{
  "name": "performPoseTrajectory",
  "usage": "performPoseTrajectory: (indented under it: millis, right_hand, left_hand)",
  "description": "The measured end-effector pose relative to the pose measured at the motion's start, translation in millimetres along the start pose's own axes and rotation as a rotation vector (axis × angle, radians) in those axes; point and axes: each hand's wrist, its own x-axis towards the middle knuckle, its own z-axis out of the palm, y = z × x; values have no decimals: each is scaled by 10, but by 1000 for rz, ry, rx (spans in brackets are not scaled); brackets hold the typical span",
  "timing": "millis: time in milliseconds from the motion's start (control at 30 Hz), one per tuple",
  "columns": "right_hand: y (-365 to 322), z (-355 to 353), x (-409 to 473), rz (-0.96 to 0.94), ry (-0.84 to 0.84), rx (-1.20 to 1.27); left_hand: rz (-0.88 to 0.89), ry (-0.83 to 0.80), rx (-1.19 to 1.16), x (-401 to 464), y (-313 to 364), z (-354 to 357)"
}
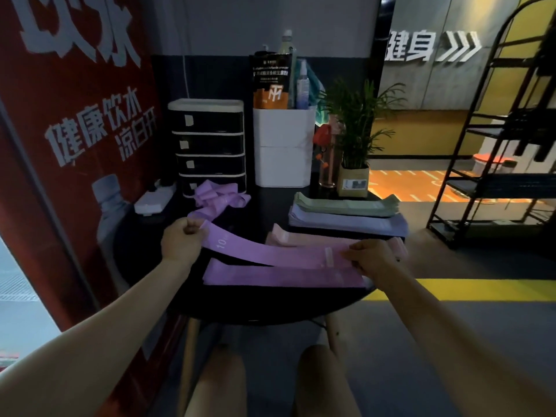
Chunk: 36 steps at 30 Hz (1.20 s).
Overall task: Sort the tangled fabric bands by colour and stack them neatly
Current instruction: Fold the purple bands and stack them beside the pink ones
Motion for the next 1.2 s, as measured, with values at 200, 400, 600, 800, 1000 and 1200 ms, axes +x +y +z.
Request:
performPoseTrajectory:
  millis: [200, 400, 600, 800, 1000, 1200]
  right_hand:
    - [161, -25, -107, -17, 115, -121]
    - [285, 10, -182, -97, 205, -220]
    - [329, 35, -225, -128, 223, -245]
    - [339, 49, -259, -181, 252, -311]
    - [401, 129, -284, -224, 330, -276]
    - [423, 113, -310, -244, 377, -261]
  left_hand:
    - [41, -19, 139, -236, -155, 66]
    - [-7, -10, 172, -355, -284, 128]
    - [-40, -8, 166, -399, -407, 151]
    - [-10, -3, 168, -414, -490, 146]
    - [12, -13, 178, -425, -516, 150]
    - [16, -28, 219, -417, -536, 149]
